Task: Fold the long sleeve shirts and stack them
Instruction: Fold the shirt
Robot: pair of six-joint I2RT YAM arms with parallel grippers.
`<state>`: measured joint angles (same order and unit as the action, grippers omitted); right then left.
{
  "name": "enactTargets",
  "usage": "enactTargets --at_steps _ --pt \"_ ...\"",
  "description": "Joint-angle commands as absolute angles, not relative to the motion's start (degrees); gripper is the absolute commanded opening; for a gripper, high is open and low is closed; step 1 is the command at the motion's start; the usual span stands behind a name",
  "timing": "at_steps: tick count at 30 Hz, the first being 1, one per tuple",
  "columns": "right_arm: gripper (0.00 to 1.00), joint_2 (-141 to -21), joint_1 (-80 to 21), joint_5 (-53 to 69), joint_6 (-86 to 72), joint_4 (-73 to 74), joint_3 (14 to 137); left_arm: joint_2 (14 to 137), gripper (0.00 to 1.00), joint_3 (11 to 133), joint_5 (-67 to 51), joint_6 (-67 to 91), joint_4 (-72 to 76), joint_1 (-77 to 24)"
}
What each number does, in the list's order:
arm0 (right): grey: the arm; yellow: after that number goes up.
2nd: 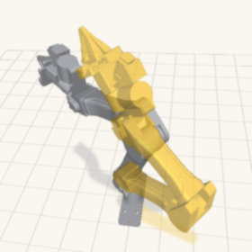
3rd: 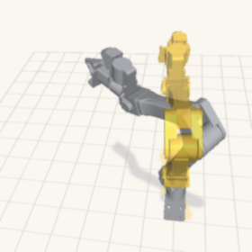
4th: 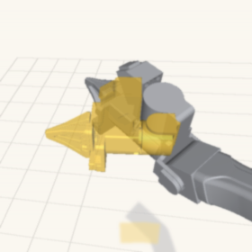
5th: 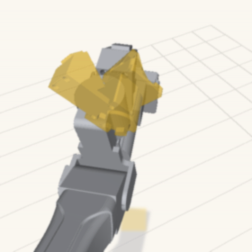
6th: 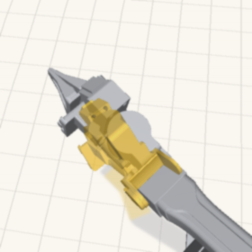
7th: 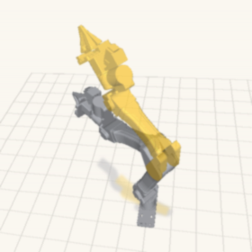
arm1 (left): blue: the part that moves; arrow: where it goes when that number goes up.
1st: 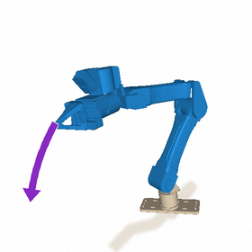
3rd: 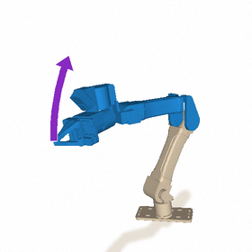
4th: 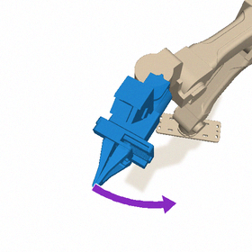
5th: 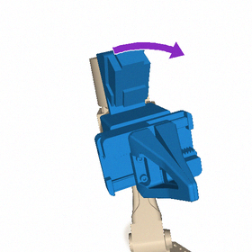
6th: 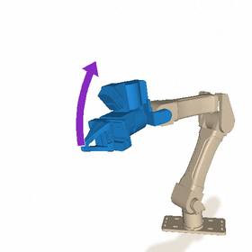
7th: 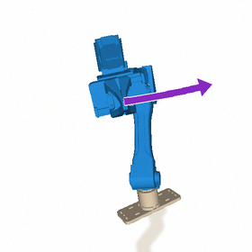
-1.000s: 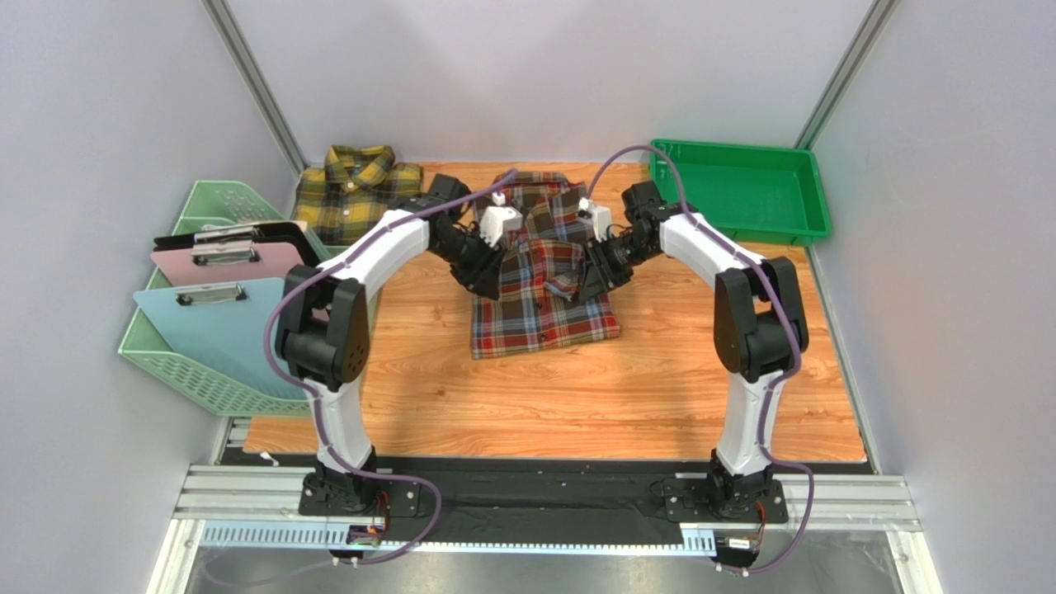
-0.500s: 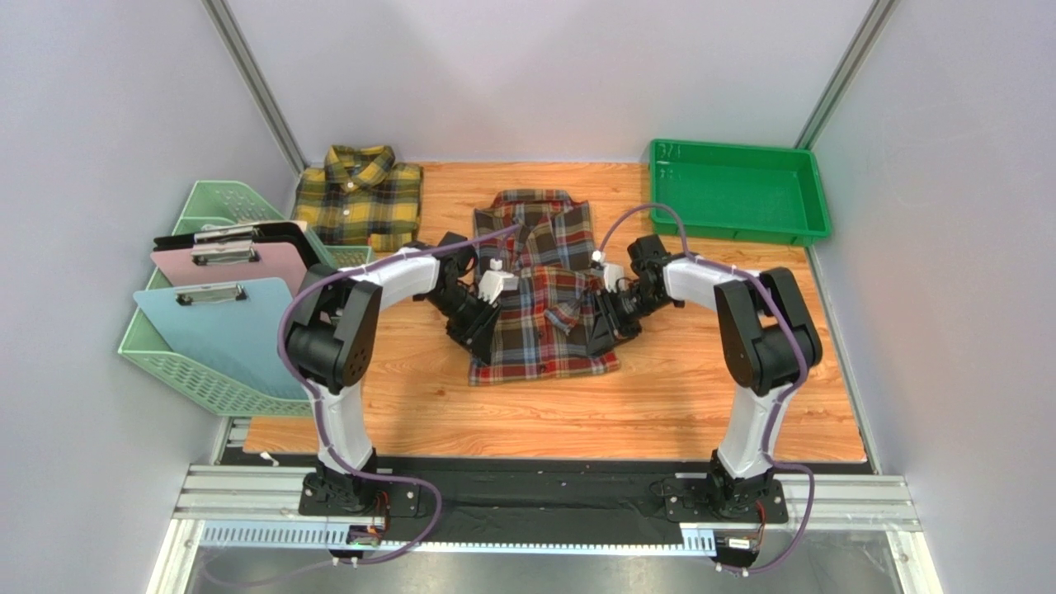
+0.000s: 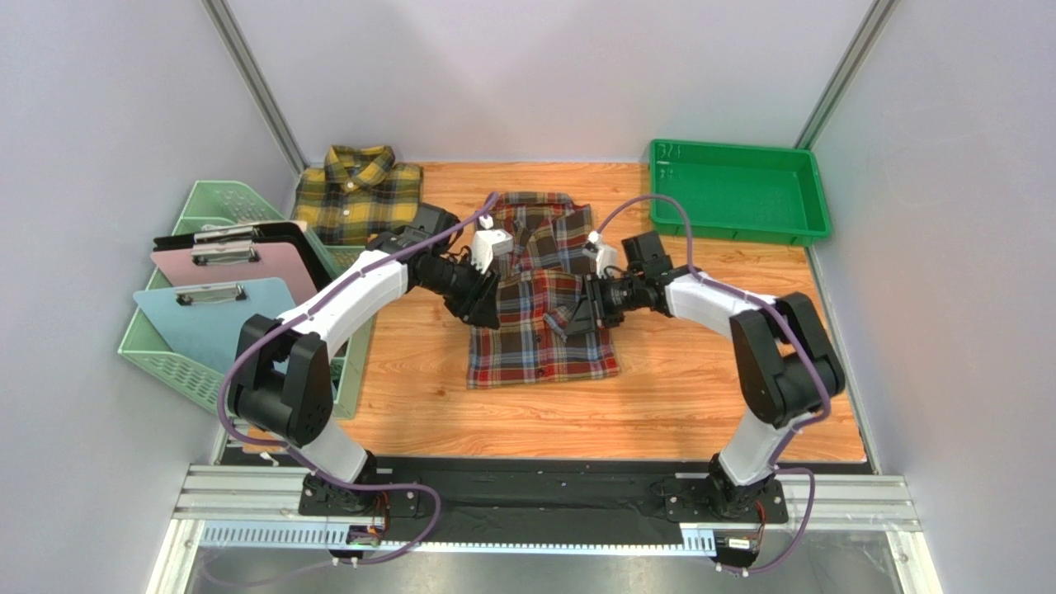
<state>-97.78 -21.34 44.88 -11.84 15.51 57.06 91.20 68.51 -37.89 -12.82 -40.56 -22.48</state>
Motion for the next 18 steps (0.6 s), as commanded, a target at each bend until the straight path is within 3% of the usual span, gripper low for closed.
enactTargets --at_steps 1,6,14,18 --pt "0.17 -102.6 -22.1 44.1 -16.9 9.4 58.3 89.7 0.46 72.8 -39.8 -10.9 -37.6 -21.3" --pt "0.16 -102.0 -22.1 44.1 -16.5 9.4 57.6 89.9 0.46 74.4 -40.0 -10.7 -38.1 -20.2" --pt "0.13 -91.1 -21.2 42.5 -14.8 14.7 50.5 88.7 0.46 71.8 -41.7 -11.0 -37.0 -19.8" --pt "0.13 -93.8 -21.2 40.9 -17.3 11.4 49.3 89.5 0.46 72.2 -42.0 -10.2 -36.5 -19.9"
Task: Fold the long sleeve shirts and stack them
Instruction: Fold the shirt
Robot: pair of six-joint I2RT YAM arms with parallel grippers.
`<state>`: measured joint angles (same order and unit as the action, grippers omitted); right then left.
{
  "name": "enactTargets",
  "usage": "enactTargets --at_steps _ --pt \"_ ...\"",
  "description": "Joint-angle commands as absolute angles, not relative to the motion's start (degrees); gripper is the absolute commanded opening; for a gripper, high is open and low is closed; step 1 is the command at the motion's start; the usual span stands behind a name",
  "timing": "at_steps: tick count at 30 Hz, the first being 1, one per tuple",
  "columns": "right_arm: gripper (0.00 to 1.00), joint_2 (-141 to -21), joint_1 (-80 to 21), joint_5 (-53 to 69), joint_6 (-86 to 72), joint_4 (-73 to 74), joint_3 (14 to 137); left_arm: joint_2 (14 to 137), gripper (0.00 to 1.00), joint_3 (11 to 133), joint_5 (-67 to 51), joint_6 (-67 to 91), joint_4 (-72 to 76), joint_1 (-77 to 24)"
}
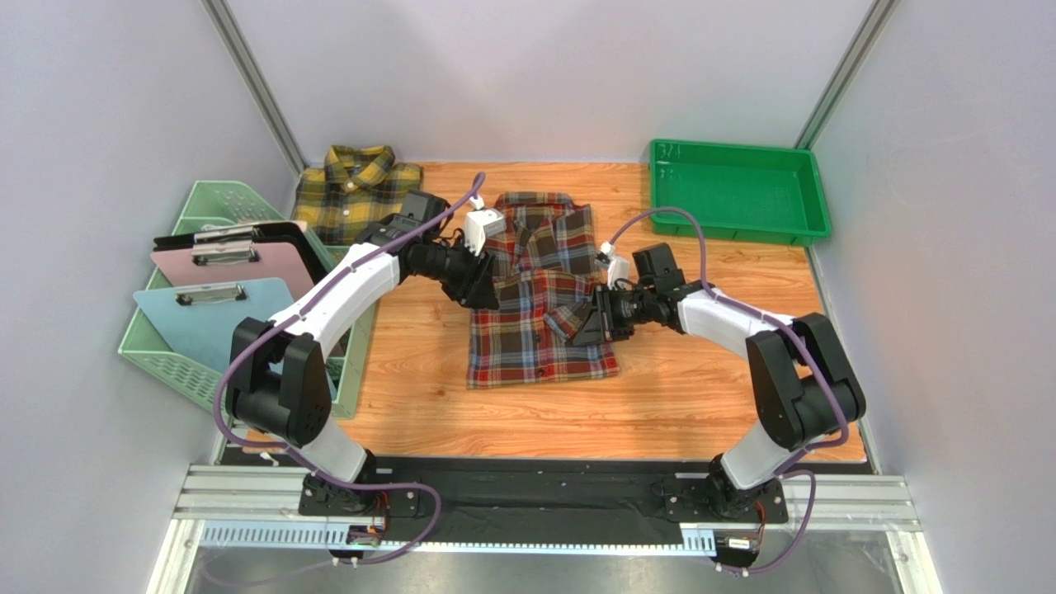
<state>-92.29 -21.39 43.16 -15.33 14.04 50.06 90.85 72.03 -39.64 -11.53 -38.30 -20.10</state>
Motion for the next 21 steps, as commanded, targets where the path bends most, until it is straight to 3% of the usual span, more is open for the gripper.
enactTargets --at_steps 1,12,21 --pt "0.13 -94.6 -21.3 40.6 -18.5 9.6 49.7 89.6 0.46 72.6 -42.0 -10.1 -36.5 -19.8" --pt "0.25 -101.5 -22.2 37.8 -28.0 -5.8 51.9 90.1 0.46 73.0 -42.2 -10.4 -36.6 -19.9" --pt "0.37 -104.4 -23.0 34.9 -27.9 -7.9 59.6 90.7 0.46 72.6 -42.1 -10.5 -36.0 -19.2"
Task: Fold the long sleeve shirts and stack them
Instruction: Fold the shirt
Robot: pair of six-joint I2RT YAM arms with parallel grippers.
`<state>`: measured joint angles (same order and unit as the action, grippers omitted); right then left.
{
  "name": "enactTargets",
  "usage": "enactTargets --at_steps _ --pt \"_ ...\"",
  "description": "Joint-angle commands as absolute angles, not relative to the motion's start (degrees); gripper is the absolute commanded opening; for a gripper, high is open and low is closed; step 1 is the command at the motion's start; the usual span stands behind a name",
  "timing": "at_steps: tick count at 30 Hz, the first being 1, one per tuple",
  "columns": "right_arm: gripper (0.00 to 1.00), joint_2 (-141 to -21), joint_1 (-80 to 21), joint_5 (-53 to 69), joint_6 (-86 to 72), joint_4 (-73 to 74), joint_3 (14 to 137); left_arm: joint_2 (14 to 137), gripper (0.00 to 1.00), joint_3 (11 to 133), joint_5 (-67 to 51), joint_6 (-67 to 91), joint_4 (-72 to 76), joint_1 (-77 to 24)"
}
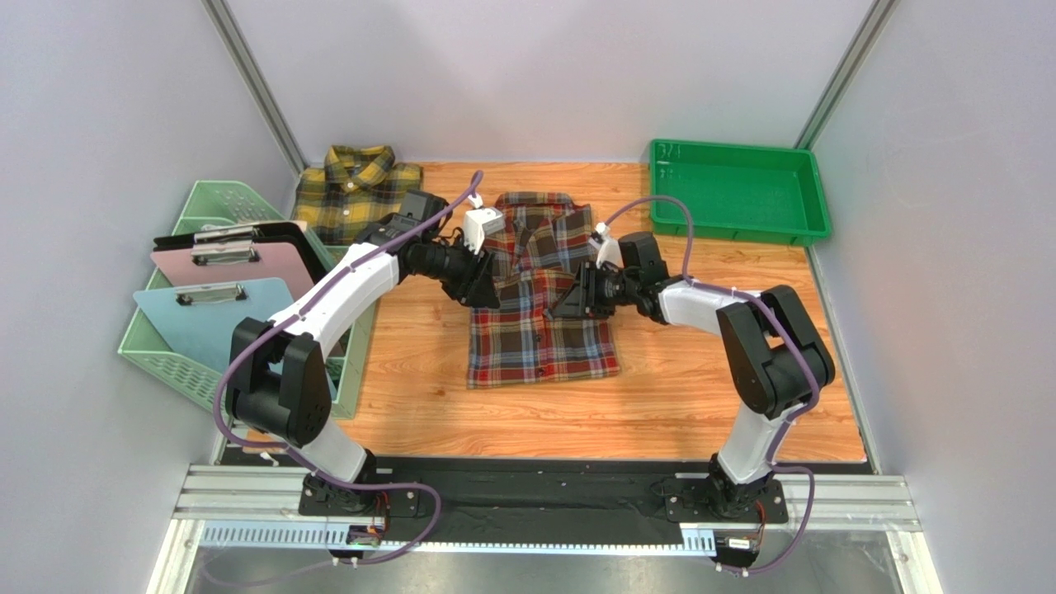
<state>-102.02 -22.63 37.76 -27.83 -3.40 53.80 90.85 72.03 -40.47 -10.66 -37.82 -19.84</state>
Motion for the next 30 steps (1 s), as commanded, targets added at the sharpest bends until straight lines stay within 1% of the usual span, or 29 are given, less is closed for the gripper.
enactTargets --at_steps 1,6,10,13,14,15,16,17,20,21,22,24,25,30 --pt "0.37 -105.5 -23.0 34.6 -27.6 -7.7 60.5 90.9 0.46 72.6 -42.1 -10.0 -35.5 -19.1" --pt "0.37 -111.5 -23.0 31.7 -24.8 -7.8 65.6 90.9 0.46 72.4 -41.7 -8.0 -32.4 -18.6" --pt "0.37 -111.4 -22.8 31.5 -24.7 -9.2 68.6 90.9 0.46 72.2 -40.5 -8.0 -30.1 -18.6" --pt "0.36 -110.7 -22.5 31.2 -25.3 -11.2 68.6 92.1 0.46 72.0 -39.6 -7.8 -29.2 -18.6" --pt "0.36 -110.3 -22.3 31.3 -27.7 -12.2 67.9 92.7 0.47 72.0 -39.3 -7.6 -28.7 -18.6" --pt "0.38 -110.2 -22.2 31.6 -29.1 -14.6 67.4 93.1 0.47 71.7 -38.9 -6.7 -27.6 -18.7" --pt "0.48 -109.9 -22.1 31.9 -29.8 -14.8 67.3 93.7 0.47 71.7 -38.8 -6.4 -27.2 -18.6" --pt "0.51 -109.7 -22.2 31.7 -30.4 -14.4 67.6 94.1 0.47 71.8 -38.8 -5.7 -26.6 -18.6" --pt "0.51 -108.7 -22.2 31.4 -30.4 -12.4 67.7 96.8 0.47 73.1 -36.9 -3.3 -24.7 -18.6" --pt "0.49 -108.3 -22.1 31.4 -30.4 -11.2 67.6 97.7 0.46 74.4 -35.9 -2.3 -24.2 -18.7" --pt "0.43 -107.7 -21.7 31.5 -30.6 -10.6 67.3 99.8 0.46 75.2 -34.4 -1.8 -24.1 -18.9" --pt "0.35 -105.2 -21.3 31.7 -31.1 -9.8 65.8 101.7 0.44 77.7 -33.3 -0.3 -24.1 -19.2" --pt "0.27 -104.3 -21.2 31.7 -30.9 -9.0 65.3 103.2 0.43 78.3 -32.4 -0.3 -24.2 -20.1" --pt "0.15 -100.5 -21.1 31.9 -30.4 -4.0 62.2 104.7 0.40 79.1 -26.0 -0.3 -25.0 -25.4"
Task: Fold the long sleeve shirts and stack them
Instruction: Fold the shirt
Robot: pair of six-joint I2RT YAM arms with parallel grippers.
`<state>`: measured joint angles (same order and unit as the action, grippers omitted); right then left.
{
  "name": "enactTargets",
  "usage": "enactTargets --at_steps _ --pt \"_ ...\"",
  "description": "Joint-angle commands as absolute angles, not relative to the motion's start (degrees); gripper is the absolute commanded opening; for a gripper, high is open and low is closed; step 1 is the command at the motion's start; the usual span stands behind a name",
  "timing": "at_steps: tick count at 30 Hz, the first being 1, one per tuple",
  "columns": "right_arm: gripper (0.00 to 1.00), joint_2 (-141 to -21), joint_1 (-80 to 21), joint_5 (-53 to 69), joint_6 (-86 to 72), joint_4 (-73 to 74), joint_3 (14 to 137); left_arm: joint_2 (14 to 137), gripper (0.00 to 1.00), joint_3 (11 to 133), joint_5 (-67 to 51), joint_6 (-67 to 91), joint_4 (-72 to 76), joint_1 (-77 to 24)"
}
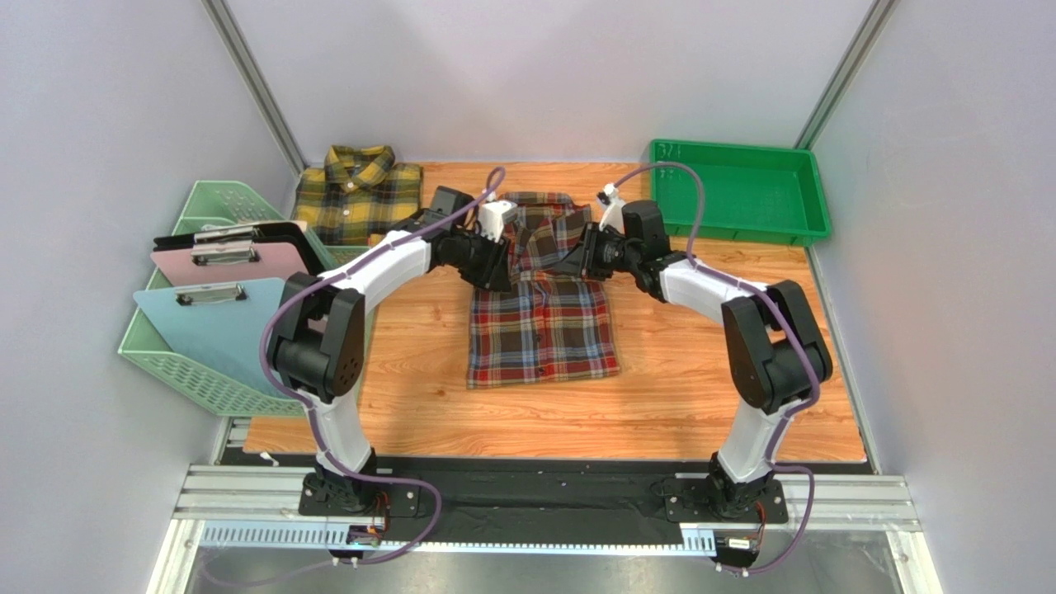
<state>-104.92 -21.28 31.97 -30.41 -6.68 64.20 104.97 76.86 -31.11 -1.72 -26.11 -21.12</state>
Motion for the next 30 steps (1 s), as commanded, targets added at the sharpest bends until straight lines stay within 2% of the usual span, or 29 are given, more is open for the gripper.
enactTargets --at_steps 1,4,10,19,30 --pt "0.14 -100.5 -21.0 31.9 -30.0 -3.8 61.1 104.8 0.40 78.9 -24.8 -0.3 -25.0 -26.9" --pt "0.08 -101.4 -21.2 32.2 -30.6 -4.0 59.9 105.1 0.43 78.6 -21.5 1.2 -24.4 -29.3" --pt "0.04 -105.5 -21.4 33.1 -31.8 -5.2 59.4 106.7 0.49 80.1 -16.8 1.1 -23.9 -33.2" --pt "0.04 -107.6 -22.3 33.5 -32.6 -7.2 59.4 111.4 0.51 85.1 -8.7 1.6 -24.4 -35.2" --pt "0.04 -109.1 -22.2 33.5 -33.0 -7.9 59.7 115.0 0.54 88.4 -6.3 1.1 -24.1 -36.7"
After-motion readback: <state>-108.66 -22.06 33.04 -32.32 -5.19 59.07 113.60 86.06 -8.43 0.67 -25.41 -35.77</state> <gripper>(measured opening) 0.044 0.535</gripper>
